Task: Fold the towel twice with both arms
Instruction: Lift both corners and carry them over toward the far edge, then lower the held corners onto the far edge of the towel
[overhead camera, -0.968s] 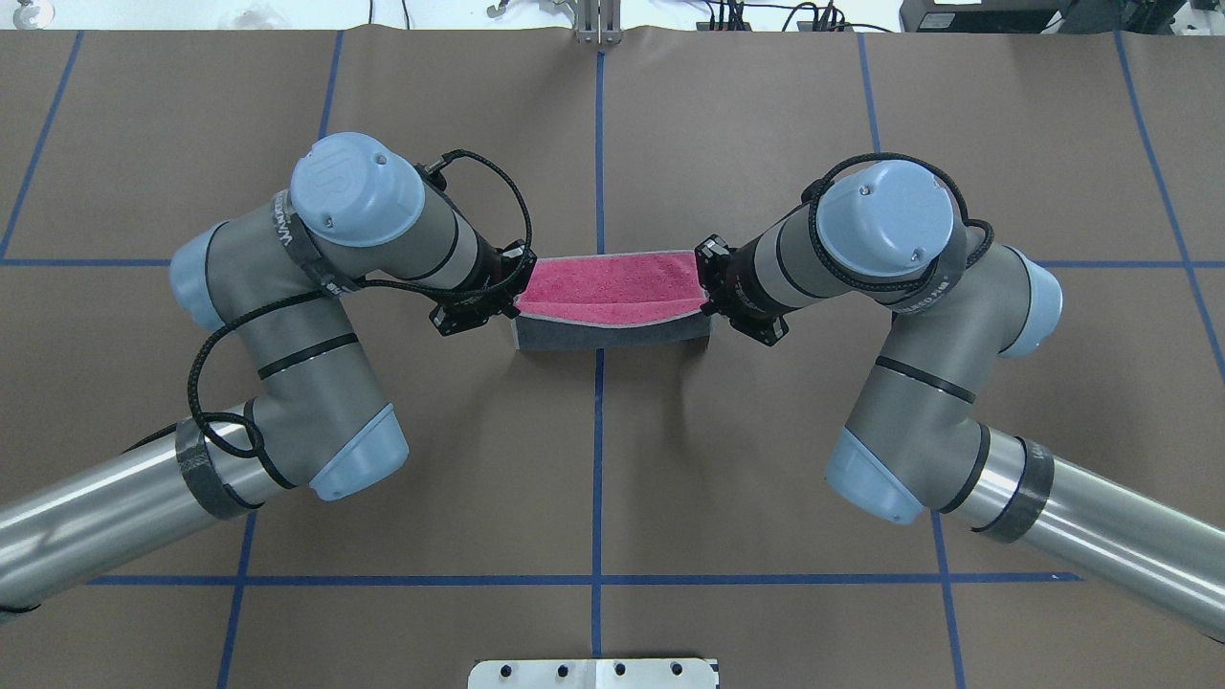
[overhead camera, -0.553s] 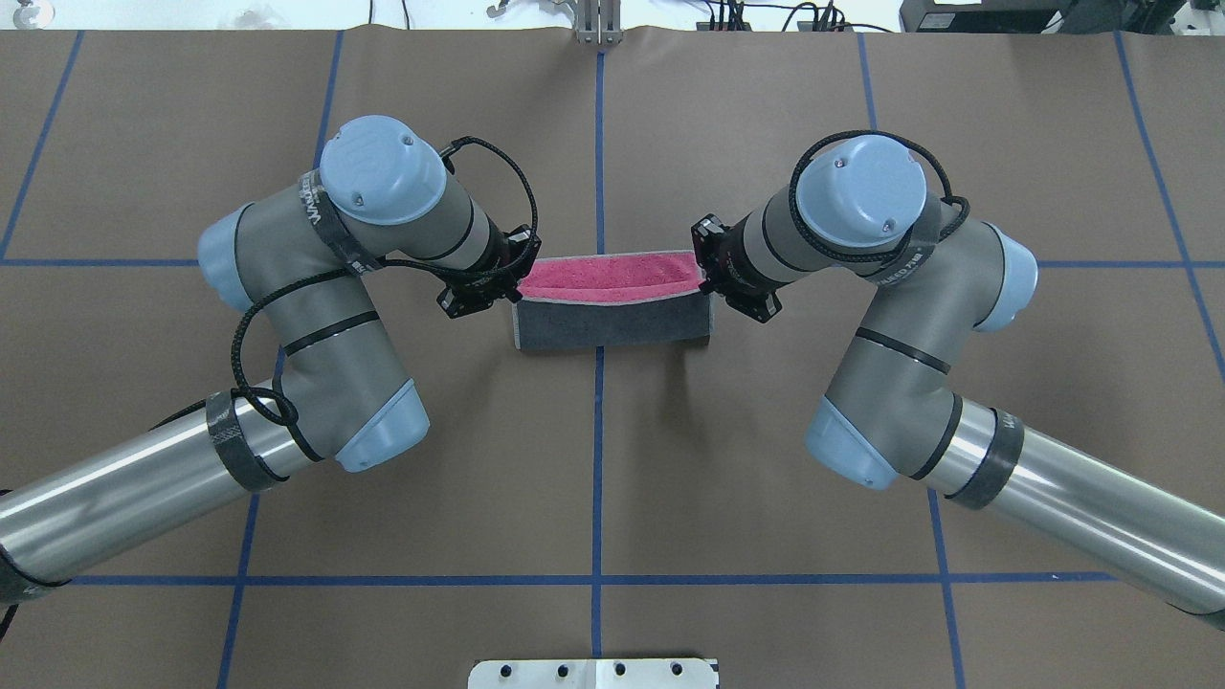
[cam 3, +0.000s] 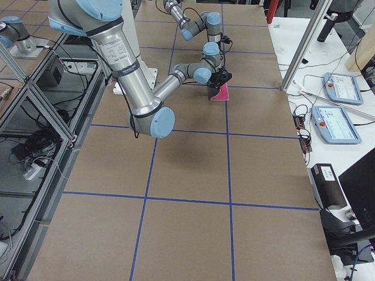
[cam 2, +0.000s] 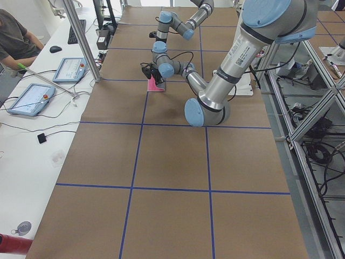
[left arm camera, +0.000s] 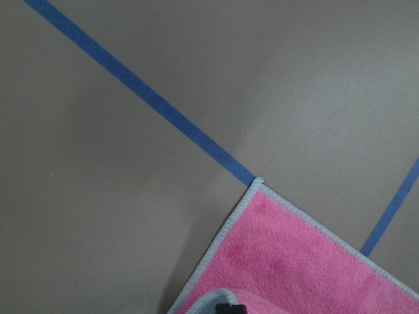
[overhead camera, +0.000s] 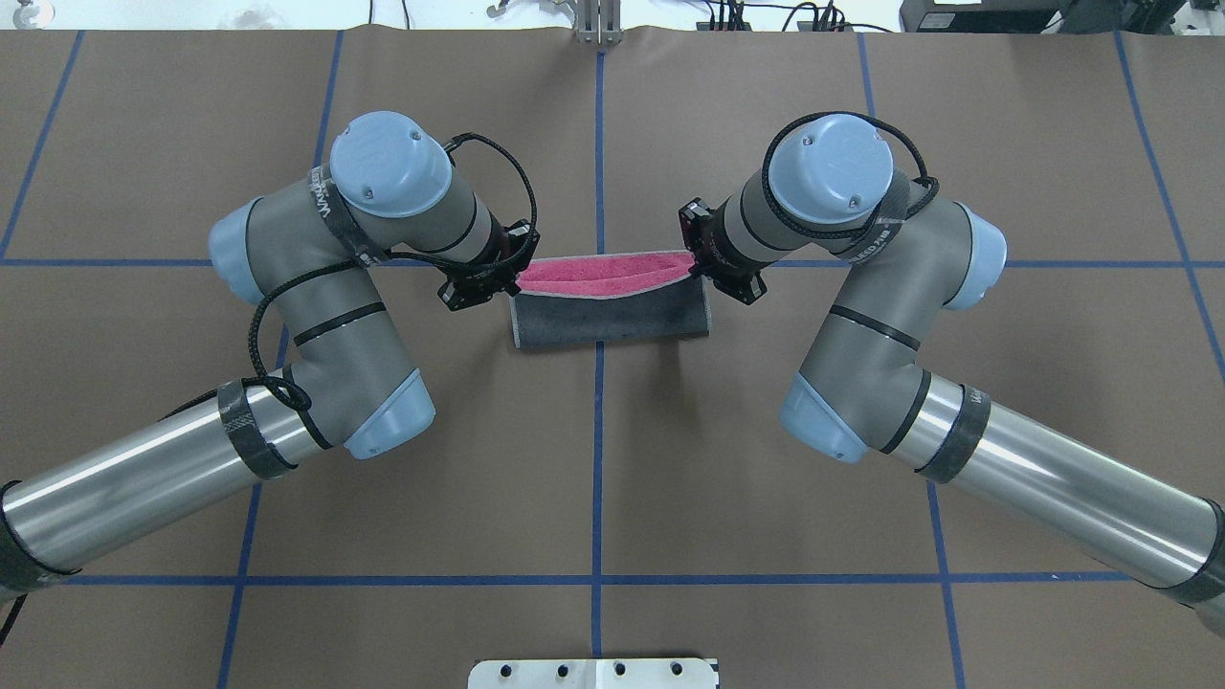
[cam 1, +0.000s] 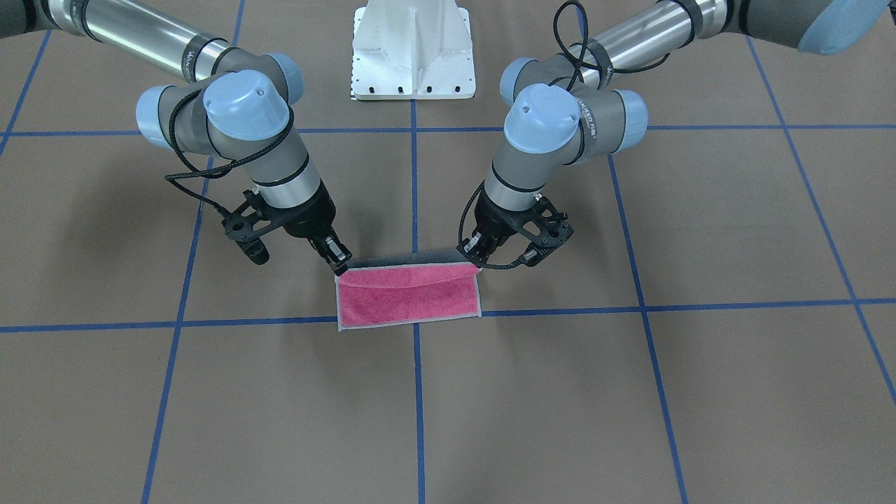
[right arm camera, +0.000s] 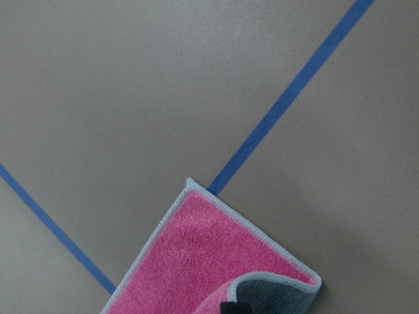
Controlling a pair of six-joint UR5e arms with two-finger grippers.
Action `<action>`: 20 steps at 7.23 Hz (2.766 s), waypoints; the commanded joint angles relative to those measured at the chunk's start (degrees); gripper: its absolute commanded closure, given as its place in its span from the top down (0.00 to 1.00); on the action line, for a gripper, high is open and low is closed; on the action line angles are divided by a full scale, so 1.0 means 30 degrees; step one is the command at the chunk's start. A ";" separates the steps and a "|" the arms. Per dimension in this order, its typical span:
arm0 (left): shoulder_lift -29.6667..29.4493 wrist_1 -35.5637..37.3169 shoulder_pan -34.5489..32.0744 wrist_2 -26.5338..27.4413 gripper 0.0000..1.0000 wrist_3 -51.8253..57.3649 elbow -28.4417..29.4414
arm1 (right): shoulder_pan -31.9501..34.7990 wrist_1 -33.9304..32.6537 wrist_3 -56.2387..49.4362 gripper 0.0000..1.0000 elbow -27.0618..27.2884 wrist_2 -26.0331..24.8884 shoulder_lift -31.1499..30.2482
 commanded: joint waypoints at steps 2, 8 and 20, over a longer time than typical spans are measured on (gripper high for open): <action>-0.0192 -0.1407 -0.0237 0.0023 0.00 0.0005 0.1337 | 0.0029 0.0011 -0.0030 0.00 -0.0886 -0.0027 0.0517; -0.0662 -0.1411 -0.0414 0.0023 0.00 0.0005 0.2102 | 0.0292 0.0011 -0.0353 0.00 -0.1267 0.0003 0.0693; -0.1043 -0.2231 -0.0443 0.0023 1.00 0.0034 0.3070 | 0.0409 0.1388 -0.0294 1.00 -0.2790 -0.0115 0.1220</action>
